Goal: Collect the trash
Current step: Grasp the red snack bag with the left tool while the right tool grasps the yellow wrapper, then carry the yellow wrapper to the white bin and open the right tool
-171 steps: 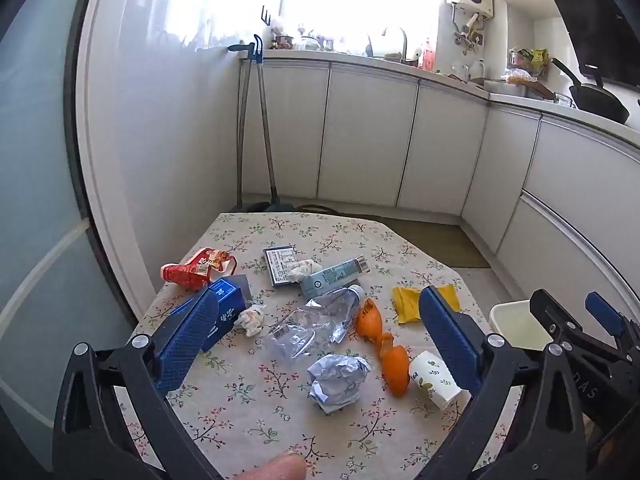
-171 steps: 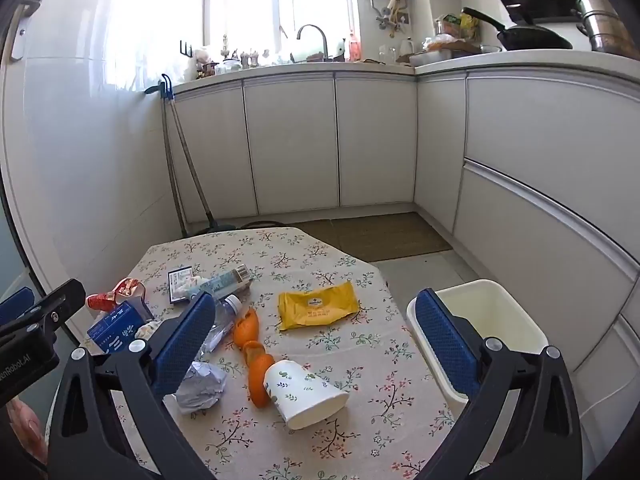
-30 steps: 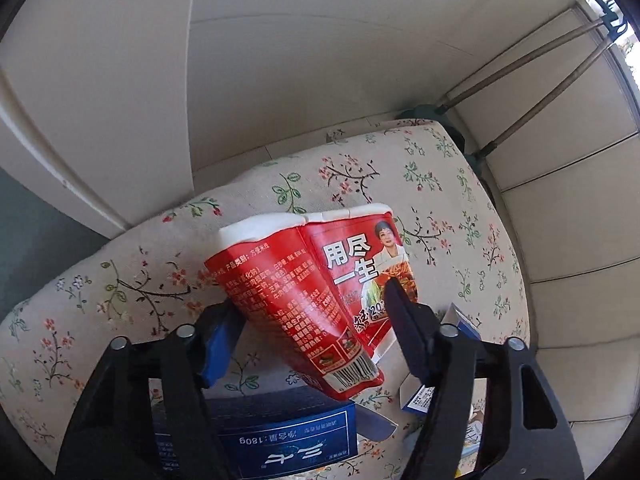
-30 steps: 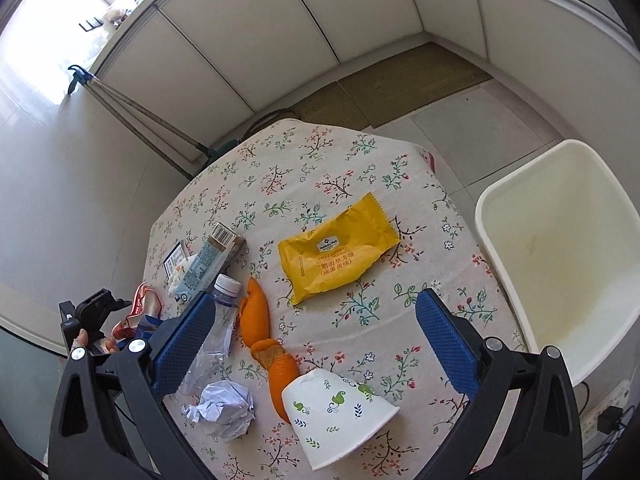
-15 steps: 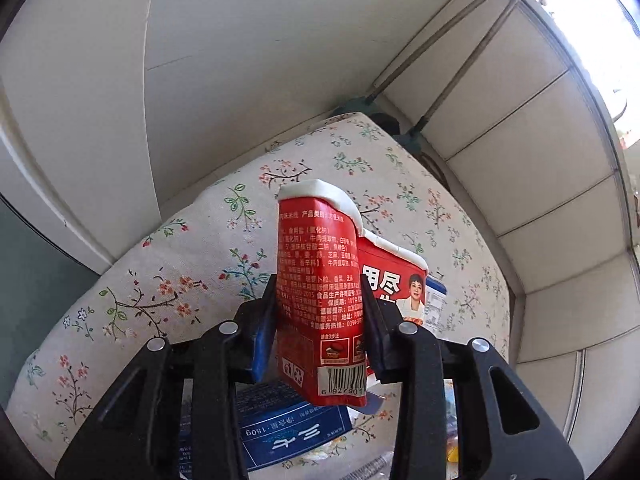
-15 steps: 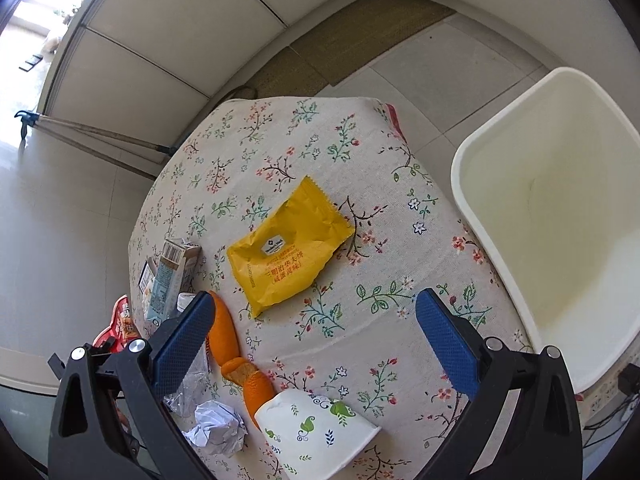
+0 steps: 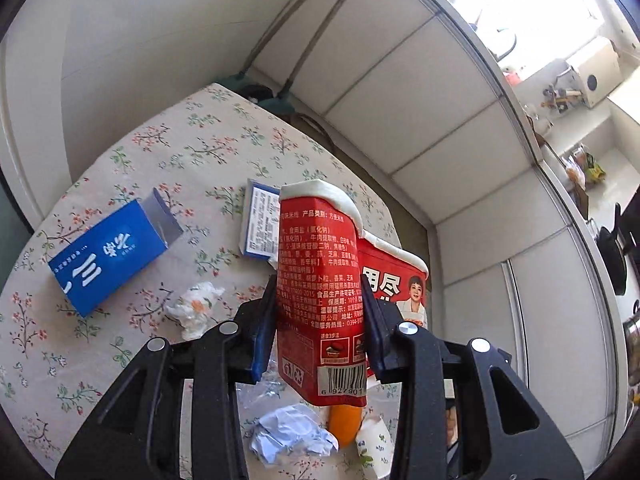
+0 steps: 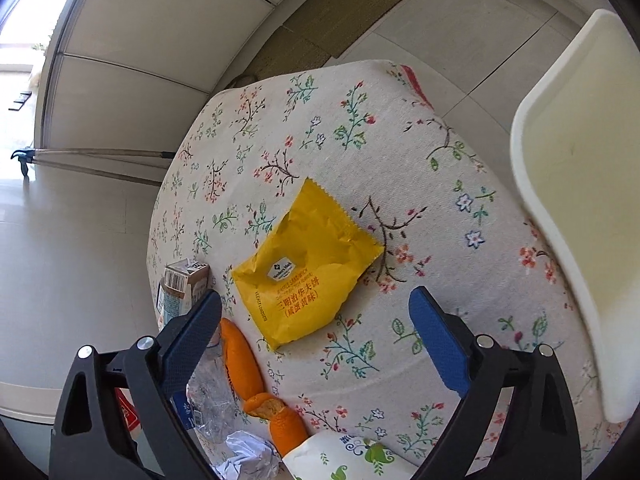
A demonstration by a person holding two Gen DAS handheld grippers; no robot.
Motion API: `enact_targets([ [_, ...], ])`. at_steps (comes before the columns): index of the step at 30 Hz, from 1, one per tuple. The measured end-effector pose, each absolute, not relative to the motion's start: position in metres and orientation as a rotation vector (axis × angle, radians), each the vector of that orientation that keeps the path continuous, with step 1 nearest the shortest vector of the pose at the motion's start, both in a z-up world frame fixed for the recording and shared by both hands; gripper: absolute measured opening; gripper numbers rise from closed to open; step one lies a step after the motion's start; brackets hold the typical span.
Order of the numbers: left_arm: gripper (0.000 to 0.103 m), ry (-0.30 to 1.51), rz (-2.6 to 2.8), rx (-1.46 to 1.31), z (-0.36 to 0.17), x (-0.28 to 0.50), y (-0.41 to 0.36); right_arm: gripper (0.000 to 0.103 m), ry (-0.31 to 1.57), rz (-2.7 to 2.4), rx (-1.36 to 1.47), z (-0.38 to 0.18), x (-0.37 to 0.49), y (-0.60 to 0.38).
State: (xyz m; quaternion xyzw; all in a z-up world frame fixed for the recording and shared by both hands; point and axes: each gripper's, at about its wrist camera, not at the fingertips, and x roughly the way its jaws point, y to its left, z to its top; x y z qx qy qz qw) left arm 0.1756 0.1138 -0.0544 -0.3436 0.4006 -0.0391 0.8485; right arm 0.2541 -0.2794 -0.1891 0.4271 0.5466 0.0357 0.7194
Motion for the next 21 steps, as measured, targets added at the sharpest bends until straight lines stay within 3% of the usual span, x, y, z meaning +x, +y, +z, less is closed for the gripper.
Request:
enact_targets([
  [5, 0.036, 0.835, -0.086, -0.699, -0.055, 0.173, 0.113, 0.079, 1.195, 0.065, 0.940, -0.198, 0.261, -0.266],
  [13, 0.036, 0.863, -0.104, -0.714, -0.059, 0.169, 0.113, 0.010, 1.211, 0.090, 0.916, -0.209, 0.271, -0.251],
  [16, 0.036, 0.866, -0.106, -0.717, -0.058, 0.170, 0.112, 0.004, 1.204, 0.073, 0.870, -0.206, 0.270, -0.247],
  [21, 0.036, 0.852, -0.119, -0.704, -0.054, 0.170, 0.110, 0.003, 1.146, 0.098, 0.781, -0.180, 0.266, -0.241],
])
